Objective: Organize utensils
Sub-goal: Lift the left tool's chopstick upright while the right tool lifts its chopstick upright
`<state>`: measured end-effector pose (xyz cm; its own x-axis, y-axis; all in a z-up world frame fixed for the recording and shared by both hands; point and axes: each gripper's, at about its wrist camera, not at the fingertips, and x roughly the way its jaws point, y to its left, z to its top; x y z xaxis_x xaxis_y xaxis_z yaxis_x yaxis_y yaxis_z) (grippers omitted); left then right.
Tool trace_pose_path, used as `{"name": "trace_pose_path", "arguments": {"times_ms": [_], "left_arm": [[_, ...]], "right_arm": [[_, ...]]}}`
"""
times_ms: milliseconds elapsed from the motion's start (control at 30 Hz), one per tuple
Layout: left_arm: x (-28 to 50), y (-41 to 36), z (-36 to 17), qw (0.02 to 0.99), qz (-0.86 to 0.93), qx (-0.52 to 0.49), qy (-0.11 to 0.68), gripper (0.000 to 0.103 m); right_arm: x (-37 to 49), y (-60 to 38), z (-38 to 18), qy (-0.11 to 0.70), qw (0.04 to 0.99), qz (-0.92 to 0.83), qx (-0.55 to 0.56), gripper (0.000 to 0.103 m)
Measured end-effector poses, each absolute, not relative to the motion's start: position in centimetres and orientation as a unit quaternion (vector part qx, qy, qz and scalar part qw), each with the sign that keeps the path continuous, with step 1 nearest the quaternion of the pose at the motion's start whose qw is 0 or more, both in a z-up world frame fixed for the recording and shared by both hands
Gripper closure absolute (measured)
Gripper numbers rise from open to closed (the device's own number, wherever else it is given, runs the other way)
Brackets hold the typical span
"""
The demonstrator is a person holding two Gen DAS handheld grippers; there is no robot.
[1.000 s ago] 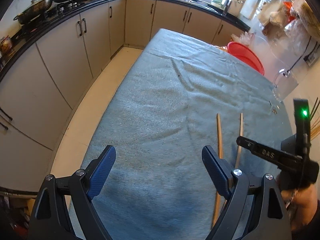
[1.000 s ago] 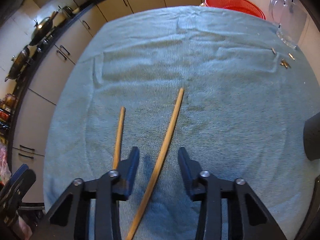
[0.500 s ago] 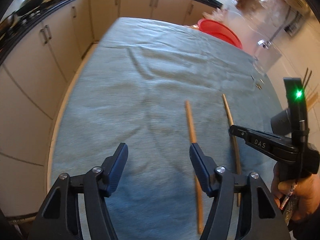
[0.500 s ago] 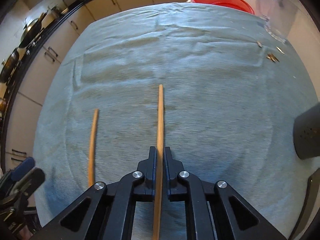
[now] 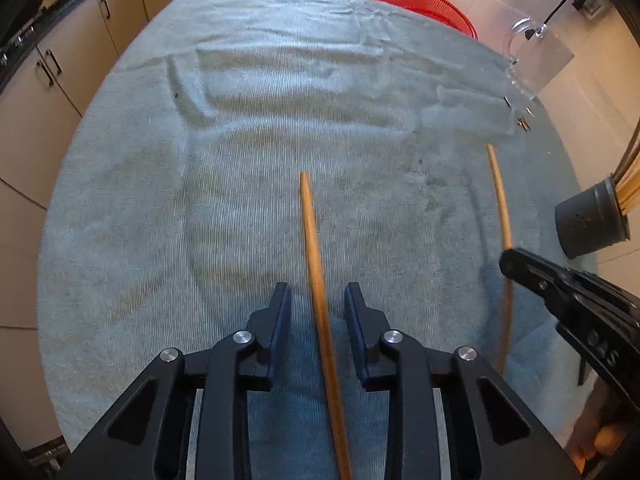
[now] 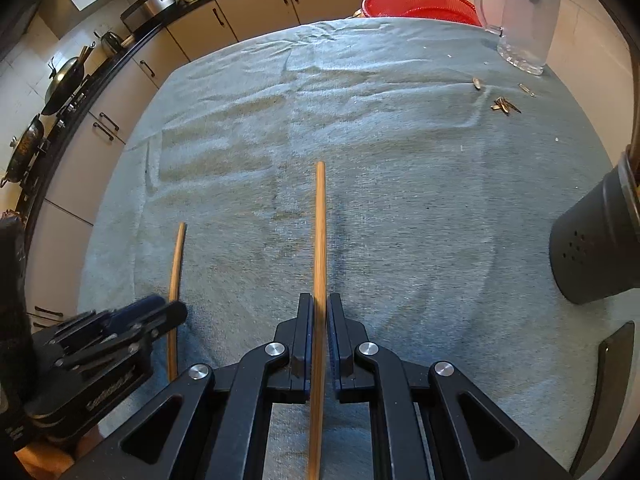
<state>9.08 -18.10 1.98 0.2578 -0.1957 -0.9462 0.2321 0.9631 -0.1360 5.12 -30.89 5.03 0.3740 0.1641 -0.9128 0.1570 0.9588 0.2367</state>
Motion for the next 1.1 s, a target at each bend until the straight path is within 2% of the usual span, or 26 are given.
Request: {"name": "trace_pose_path", "arguments": {"times_ms": [67,200,400,1100], "left_arm": [[9.4,-18.5,1.9,0.794,-0.130,0.022,0.594,0.082],[9.7,-18.8,1.9,0.796,-0.119,0.029,0.593,0.096],[9.5,-18.4,2.9,0.805,-0.118,0.029,0.581,0.096],[6.2,-18.1,11.7,0.866,-0.111,0.014,0.487,0.096]], "right_arm": [[5.1,-31.0,5.1,0.559,0.817,0.002,0.143,0.095],[5.2,-31.1,5.3,0.557,0.818,0.008,0.143,0.095],[4.9,-31.3,6.0,0.551,0.822,0.017,0.145,0.095],[3.0,-31.1,11.9,0.486,0.861,0.053,0.140,0.095]]}}
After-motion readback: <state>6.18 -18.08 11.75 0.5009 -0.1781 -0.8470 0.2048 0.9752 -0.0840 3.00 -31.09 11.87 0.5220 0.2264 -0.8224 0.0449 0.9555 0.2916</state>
